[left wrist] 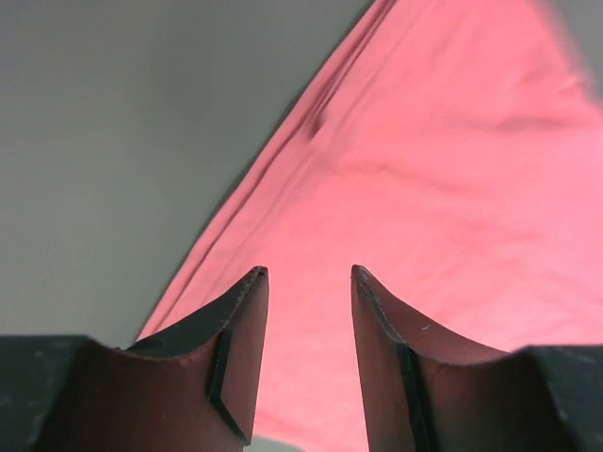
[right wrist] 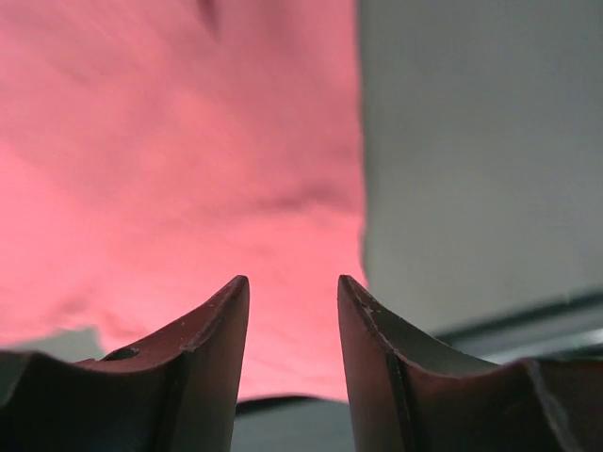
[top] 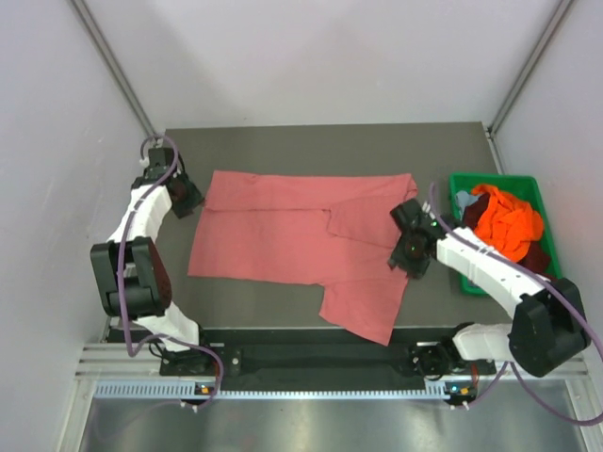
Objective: Fold and stack the t-shirts
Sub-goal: Fold the tshirt
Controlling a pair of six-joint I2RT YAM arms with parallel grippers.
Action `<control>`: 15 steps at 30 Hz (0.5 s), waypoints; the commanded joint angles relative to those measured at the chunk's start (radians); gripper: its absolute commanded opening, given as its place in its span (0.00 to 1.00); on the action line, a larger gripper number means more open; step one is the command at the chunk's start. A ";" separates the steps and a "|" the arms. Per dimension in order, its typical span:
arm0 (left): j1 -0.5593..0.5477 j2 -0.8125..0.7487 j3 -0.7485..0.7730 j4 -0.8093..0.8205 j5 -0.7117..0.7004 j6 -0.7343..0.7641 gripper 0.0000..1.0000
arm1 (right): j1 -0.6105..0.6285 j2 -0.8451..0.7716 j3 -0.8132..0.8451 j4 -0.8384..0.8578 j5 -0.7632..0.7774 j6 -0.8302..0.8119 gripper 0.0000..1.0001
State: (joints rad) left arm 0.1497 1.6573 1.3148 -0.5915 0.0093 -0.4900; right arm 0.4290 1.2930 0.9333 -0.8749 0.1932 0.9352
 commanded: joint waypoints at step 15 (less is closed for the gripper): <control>0.047 -0.251 -0.391 0.008 -0.065 -0.147 0.49 | 0.502 -0.185 -0.329 -0.078 -0.047 0.473 0.41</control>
State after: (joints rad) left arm 0.1783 1.4441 0.9573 -0.6197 -0.0864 -0.6071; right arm 0.8677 1.1332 0.6308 -0.9878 0.1688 1.3102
